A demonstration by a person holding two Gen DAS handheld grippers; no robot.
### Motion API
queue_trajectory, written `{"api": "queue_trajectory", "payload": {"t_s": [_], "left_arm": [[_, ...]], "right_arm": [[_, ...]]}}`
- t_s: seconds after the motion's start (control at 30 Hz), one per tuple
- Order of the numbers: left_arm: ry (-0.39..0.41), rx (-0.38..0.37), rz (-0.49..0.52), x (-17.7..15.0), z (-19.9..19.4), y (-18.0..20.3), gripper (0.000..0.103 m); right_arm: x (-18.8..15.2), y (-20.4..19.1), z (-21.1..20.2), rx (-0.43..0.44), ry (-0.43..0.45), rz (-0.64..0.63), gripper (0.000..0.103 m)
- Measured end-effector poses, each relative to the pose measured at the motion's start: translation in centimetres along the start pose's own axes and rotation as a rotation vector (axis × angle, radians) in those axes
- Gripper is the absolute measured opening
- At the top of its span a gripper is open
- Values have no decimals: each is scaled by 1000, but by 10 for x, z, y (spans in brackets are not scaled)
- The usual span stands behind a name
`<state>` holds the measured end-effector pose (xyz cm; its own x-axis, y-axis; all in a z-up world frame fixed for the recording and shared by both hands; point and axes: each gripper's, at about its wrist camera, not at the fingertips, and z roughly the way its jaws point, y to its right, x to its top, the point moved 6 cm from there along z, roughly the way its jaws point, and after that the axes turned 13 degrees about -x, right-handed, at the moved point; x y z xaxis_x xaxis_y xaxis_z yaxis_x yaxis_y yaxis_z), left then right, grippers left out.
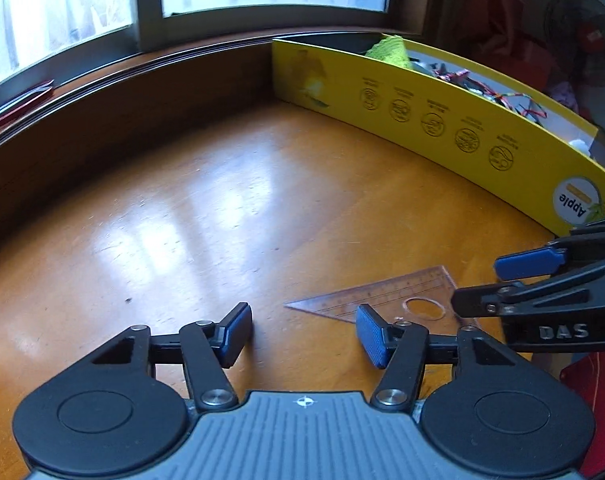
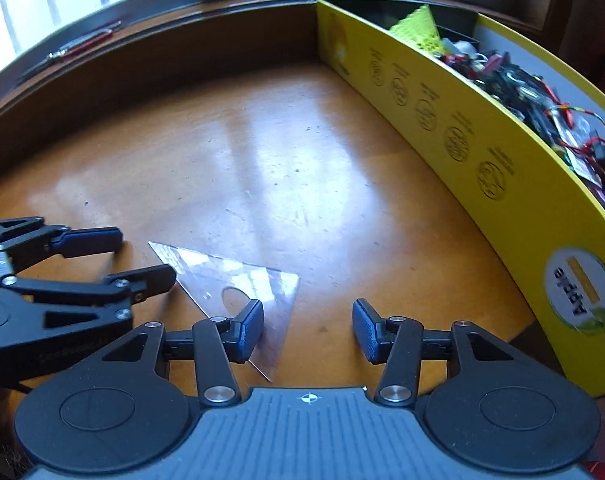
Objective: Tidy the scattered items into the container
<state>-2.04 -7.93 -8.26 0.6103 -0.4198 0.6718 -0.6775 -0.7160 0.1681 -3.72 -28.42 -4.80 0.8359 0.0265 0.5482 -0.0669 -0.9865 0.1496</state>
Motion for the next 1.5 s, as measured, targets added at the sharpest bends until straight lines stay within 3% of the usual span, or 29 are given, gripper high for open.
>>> {"api": "queue_trajectory", "payload": {"t_s": [0.1, 0.2, 0.3, 0.47, 0.57, 0.67, 0.77, 0.9, 1.13, 1.27, 1.43, 1.47, 1.5], "left_arm": [[-11, -10, 21, 3, 6, 13, 57], [-26, -28, 38, 6, 10, 27, 47], [-44, -54, 58, 6, 16, 46, 47], [-57, -92, 84, 5, 25, 80, 48], [-43, -48, 110, 9, 26, 87, 51], [-6, 7, 61, 20, 22, 71, 54], [-41, 19, 17, 23, 30, 53, 50], [-46, -19, -1, 22, 29, 53, 32], [-59, -84, 42, 16, 31, 85, 32], [-59, -100, 50, 12, 30, 93, 38], [-60, -104, 22, 18, 28, 90, 39], [-54, -104, 6, 21, 26, 87, 39], [-46, -102, -5, 25, 23, 83, 39]], "right_arm": [[-13, 27, -13, 39, -1, 66, 53], [-22, 49, -9, 111, -24, 153, 56], [-30, 68, -13, 176, -27, 226, 61], [-37, 94, -7, 209, -38, 292, 63], [-44, 104, -3, 251, -60, 337, 63], [-46, 108, 2, 287, -75, 357, 64], [-48, 105, 7, 342, -99, 357, 64], [-52, 101, 11, 402, -130, 359, 64], [-57, 100, 22, 495, -188, 410, 60], [-62, 104, 29, 529, -223, 455, 48], [-62, 104, 30, 587, -235, 482, 20], [-61, 104, 29, 605, -228, 484, 9], [-60, 105, 27, 618, -221, 487, 6]]}}
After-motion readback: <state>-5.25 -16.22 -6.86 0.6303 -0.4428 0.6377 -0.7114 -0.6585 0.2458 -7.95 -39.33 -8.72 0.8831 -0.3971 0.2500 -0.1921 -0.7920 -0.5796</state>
